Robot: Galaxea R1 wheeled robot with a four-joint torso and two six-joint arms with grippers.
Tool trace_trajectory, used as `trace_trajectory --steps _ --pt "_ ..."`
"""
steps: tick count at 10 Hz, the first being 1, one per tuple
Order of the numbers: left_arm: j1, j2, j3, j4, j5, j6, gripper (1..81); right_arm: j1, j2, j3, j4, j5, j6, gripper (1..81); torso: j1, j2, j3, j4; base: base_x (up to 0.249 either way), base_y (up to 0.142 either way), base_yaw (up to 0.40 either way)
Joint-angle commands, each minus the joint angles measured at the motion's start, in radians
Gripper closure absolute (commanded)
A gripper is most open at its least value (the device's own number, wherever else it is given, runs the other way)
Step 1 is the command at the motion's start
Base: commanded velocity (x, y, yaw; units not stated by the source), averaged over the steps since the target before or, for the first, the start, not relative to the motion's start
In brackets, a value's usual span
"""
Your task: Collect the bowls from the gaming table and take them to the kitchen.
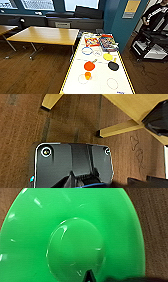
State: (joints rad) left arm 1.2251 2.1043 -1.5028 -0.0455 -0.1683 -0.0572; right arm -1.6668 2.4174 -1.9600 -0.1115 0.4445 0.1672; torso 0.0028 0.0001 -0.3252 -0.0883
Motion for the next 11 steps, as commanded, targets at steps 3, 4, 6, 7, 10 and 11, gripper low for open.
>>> trace_trajectory --steps 3,4,6,7,10,11 --pt "-0.401 -0.199 0.216 -0.089 0.272 -0.029 1.0 0.003 -0.032 0.007 -0.034 -0.052 -0.006 81.1 0.000 0.000 0.000 0.000 0.000 0.000 0.000" --pt "-0.466 -0.205 0.233 -0.108 0.321 -0.029 1.0 0.006 -0.030 0.007 -0.034 -0.052 -0.006 81.1 0.000 0.000 0.000 0.000 0.000 0.000 0.000" --pt "-0.591 -0.210 0.239 -0.154 0.411 -0.030 1.0 0.011 -0.030 0.006 -0.033 -0.052 -0.005 81.1 0.000 0.000 0.000 0.000 0.000 0.000 0.000" --pt "-0.646 -0.205 0.233 -0.171 0.459 -0.033 1.0 0.012 -0.030 0.006 -0.033 -0.053 -0.005 81.1 0.000 0.000 0.000 0.000 0.000 0.000 0.000" --pt "-0.795 -0.180 0.225 -0.174 0.561 -0.096 1.0 0.028 -0.032 0.014 -0.033 -0.059 -0.005 81.1 0.000 0.000 0.000 0.000 0.000 0.000 0.000" --pt "-0.831 -0.150 0.213 -0.169 0.587 -0.124 1.0 0.031 -0.030 0.015 -0.033 -0.061 -0.005 81.1 0.000 0.000 0.000 0.000 0.000 0.000 0.000"
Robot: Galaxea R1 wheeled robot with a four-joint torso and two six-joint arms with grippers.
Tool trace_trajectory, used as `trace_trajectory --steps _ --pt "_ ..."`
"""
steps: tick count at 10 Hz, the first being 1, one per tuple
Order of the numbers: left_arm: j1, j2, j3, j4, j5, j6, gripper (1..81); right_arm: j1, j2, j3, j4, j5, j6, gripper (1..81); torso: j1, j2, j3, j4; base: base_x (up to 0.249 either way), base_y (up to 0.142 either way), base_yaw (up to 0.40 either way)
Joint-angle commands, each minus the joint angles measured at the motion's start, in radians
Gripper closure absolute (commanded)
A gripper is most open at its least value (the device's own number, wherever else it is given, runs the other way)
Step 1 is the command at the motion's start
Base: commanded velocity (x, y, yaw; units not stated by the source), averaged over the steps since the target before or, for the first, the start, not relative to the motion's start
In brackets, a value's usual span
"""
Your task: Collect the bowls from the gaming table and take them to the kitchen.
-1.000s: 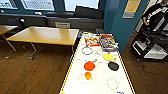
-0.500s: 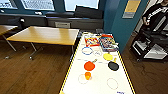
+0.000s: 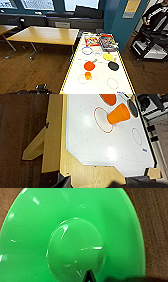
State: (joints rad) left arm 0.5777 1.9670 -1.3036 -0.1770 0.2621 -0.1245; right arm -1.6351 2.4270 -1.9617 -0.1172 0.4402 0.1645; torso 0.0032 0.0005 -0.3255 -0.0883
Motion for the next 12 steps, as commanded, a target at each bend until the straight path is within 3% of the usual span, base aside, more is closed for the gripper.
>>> trace_trajectory --steps 1,3,6,8,12 --pt "-0.209 0.029 -0.019 -0.033 0.183 -0.084 1.0 0.002 -0.038 0.017 -0.027 -0.060 0.000 81.1 0.000 -0.001 0.000 0.000 0.000 0.000 0.000" --pt "-0.244 0.153 -0.178 -0.033 0.223 -0.161 1.0 0.011 -0.038 0.011 -0.027 -0.063 0.000 81.1 0.000 -0.001 0.000 0.000 0.000 0.000 0.000" --pt "-0.290 0.214 -0.301 -0.032 0.223 -0.355 1.0 0.025 -0.033 0.018 -0.027 -0.070 0.000 81.1 0.000 -0.001 0.000 0.000 0.000 0.000 0.000" --pt "-0.344 0.247 -0.332 -0.029 0.236 -0.360 1.0 0.034 -0.036 0.031 -0.027 -0.087 0.000 81.1 0.001 -0.001 -0.001 0.000 0.000 0.000 0.000" --pt "-0.443 0.357 -0.411 -0.004 0.347 -0.368 1.0 0.048 -0.035 0.035 -0.027 -0.103 0.001 81.1 0.001 -0.001 -0.002 0.000 0.000 0.000 0.000"
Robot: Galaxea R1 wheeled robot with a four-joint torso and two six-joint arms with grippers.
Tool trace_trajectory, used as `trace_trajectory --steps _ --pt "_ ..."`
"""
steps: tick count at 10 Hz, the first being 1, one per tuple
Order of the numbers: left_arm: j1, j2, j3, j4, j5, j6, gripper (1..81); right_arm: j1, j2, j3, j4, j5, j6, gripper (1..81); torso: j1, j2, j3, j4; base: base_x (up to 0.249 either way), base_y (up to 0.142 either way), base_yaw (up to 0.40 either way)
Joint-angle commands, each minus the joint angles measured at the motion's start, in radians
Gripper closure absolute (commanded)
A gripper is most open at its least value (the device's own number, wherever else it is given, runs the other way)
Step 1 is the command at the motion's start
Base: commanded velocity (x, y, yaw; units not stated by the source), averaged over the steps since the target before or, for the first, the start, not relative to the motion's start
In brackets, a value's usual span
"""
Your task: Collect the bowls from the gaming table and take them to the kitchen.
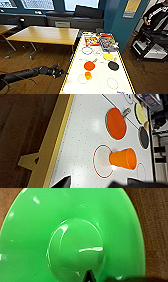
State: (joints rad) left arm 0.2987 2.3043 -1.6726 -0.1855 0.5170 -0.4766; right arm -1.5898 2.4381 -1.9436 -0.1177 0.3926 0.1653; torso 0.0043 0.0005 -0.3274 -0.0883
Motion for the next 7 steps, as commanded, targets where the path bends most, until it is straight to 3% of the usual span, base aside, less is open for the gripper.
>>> trace_trajectory --steps 1,3,6,7 --pt "-0.175 0.059 -0.077 0.008 0.110 -0.016 1.0 0.004 -0.044 0.016 -0.027 -0.055 0.002 81.1 0.000 -0.001 0.000 0.000 0.000 0.000 0.000" --pt "-0.183 0.153 -0.134 0.030 0.116 -0.023 1.0 0.010 -0.040 0.013 -0.026 -0.069 0.003 81.1 0.000 -0.001 0.000 0.000 0.000 0.000 0.000" --pt "-0.209 0.279 -0.219 0.089 0.150 -0.088 1.0 0.021 -0.029 0.006 -0.026 -0.080 0.005 81.1 0.000 -0.001 0.000 0.000 0.000 0.000 0.000" --pt "-0.209 0.298 -0.231 0.098 0.150 -0.091 1.0 0.023 -0.028 0.005 -0.027 -0.084 0.002 81.1 0.000 -0.001 0.000 0.000 0.000 0.000 0.000"
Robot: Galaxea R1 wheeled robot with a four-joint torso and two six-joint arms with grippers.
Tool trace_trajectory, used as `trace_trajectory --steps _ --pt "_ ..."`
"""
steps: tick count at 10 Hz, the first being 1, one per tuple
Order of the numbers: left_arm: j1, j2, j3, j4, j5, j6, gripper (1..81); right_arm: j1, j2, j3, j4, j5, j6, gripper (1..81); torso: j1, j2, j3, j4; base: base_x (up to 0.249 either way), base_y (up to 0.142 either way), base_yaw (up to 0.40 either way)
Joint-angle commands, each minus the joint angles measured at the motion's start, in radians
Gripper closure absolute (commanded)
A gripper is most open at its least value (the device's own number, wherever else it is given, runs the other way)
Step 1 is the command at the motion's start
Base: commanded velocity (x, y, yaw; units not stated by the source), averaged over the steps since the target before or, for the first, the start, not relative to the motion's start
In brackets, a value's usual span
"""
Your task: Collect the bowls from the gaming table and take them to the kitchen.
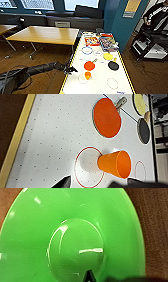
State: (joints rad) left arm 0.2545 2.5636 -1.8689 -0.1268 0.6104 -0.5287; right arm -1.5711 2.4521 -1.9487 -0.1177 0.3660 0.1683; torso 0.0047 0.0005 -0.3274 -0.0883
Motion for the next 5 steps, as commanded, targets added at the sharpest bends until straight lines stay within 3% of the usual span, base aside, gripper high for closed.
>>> trace_trajectory --steps 1,5 --pt "-0.165 0.067 -0.056 0.045 0.058 -0.039 1.0 0.005 -0.039 0.005 -0.027 -0.058 -0.004 81.1 0.000 -0.001 0.000 0.000 0.000 0.000 0.000" --pt "-0.171 0.187 -0.159 0.119 0.143 -0.051 1.0 0.010 -0.040 0.004 -0.027 -0.071 -0.004 81.1 0.000 -0.001 0.000 0.000 0.000 0.000 0.000"
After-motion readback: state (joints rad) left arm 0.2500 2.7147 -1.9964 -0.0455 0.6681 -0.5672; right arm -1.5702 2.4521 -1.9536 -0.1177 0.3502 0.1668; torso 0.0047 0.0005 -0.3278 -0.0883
